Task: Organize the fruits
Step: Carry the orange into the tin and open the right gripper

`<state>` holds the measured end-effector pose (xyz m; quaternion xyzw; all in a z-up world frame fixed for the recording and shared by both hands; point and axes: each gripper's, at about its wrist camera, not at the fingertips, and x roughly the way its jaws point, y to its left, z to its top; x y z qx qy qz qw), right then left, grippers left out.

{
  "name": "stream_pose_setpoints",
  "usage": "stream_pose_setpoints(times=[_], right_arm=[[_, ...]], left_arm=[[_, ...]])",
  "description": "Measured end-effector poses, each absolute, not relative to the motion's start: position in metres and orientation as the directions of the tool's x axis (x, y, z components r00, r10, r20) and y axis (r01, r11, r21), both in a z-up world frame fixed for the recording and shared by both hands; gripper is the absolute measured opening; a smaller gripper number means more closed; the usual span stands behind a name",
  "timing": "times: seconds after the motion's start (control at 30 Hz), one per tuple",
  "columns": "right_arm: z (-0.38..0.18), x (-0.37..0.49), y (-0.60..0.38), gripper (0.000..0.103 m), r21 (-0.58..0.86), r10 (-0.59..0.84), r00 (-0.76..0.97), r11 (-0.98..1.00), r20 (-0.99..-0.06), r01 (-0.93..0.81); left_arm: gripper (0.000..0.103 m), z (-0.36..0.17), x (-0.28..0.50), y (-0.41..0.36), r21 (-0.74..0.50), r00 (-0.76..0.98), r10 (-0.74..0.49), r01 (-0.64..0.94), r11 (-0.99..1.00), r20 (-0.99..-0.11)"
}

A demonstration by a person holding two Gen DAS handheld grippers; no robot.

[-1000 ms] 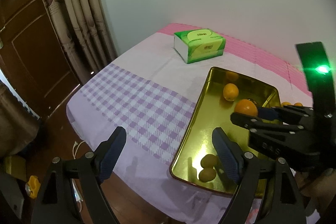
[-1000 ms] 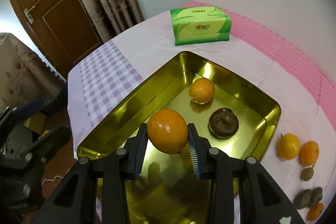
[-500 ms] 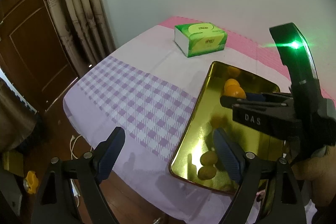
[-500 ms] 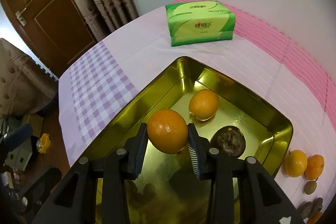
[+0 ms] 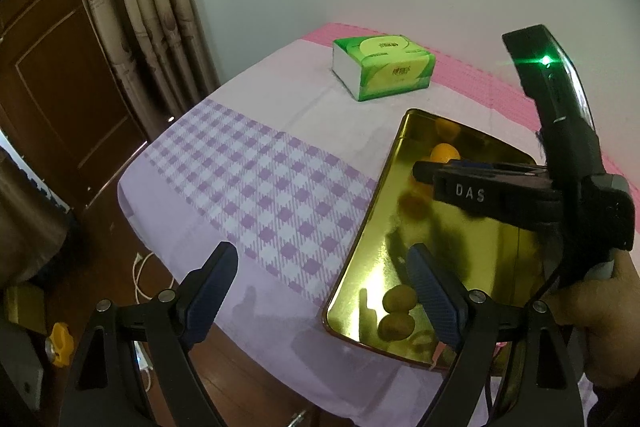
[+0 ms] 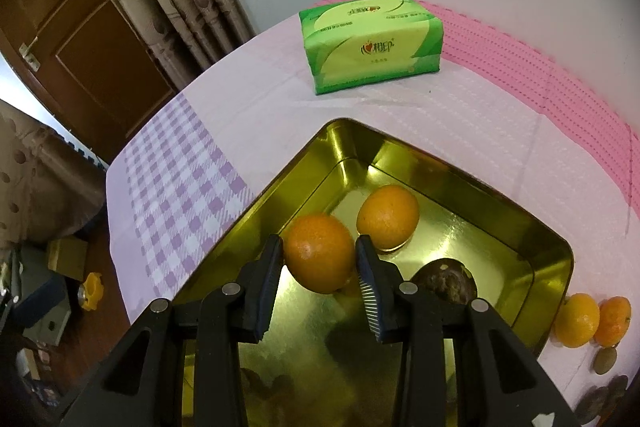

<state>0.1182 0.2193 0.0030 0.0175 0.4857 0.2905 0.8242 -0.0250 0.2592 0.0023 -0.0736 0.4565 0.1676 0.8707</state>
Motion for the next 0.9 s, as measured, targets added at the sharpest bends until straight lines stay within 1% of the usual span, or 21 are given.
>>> stream_pose_setpoints(times=[0.17,0.37,0.5,0.63,0.8,0.9], right_arm=[[0.020,0.115,0.204,0.035,0.371,0.548,0.403,0.819,-0.733,-0.438],[0.040,0.099,0.185,0.037,0.402,0.574,0.465,0.813,-0.674,-0.421],[0.043,0.087,0.175,0.040,0.404,0.572,0.479,0.816,-0.666,-0.413],[0.042,0.072,0.166,0.041,0.400,0.566,0.491,0.821,-0.662,-0.407],[0.045,0.045,0.148,0.041,0.363,0.542,0.525,0.836,-0.656,-0.410],[0.046,0.023,0.126,0.044,0.339,0.522,0.562,0.850,-0.642,-0.402]], left_arm=[[0.087,0.002,-0.025,0.260,0.023,0.524,0.223,-0.359,0.933,-0.822],[0.087,0.002,-0.024,0.259,0.033,0.524,0.227,-0.354,0.935,-0.821],[0.087,0.002,-0.025,0.255,0.048,0.523,0.235,-0.346,0.937,-0.819],[0.087,0.002,-0.025,0.251,0.064,0.523,0.244,-0.337,0.939,-0.816],[0.088,0.002,-0.025,0.247,0.082,0.526,0.256,-0.330,0.940,-0.811],[0.088,0.002,-0.026,0.245,0.092,0.526,0.262,-0.327,0.940,-0.809]])
